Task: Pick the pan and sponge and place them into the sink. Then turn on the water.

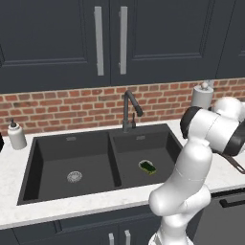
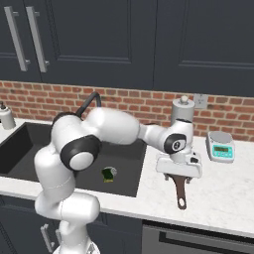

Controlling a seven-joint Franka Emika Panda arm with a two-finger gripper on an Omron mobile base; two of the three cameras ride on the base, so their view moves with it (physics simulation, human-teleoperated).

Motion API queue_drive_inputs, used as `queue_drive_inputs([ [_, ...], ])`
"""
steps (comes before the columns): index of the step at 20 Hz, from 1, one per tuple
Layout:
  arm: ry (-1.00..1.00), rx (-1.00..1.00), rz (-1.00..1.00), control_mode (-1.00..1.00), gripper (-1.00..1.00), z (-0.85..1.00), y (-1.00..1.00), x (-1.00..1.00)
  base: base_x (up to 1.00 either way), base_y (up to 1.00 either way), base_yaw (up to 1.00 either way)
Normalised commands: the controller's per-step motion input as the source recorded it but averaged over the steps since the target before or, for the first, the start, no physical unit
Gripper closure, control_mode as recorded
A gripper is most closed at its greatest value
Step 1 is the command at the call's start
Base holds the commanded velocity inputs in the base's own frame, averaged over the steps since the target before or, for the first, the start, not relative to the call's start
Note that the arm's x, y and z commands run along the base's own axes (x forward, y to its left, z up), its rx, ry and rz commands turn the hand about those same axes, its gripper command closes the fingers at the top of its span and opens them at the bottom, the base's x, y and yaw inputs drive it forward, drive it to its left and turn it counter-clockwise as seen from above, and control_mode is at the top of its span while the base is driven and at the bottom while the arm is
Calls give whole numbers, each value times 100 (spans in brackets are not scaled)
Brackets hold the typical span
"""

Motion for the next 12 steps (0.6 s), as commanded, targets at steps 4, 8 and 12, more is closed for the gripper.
queue_drive_inputs([
  [4,0,8,10,-100,-100,-19,0,7,0,0,0],
  [8,0,7,1,-100,-100,-21,0,15,0,0,0],
  [12,0,1,0,-100,-100,-29,0,21,0,0,0],
])
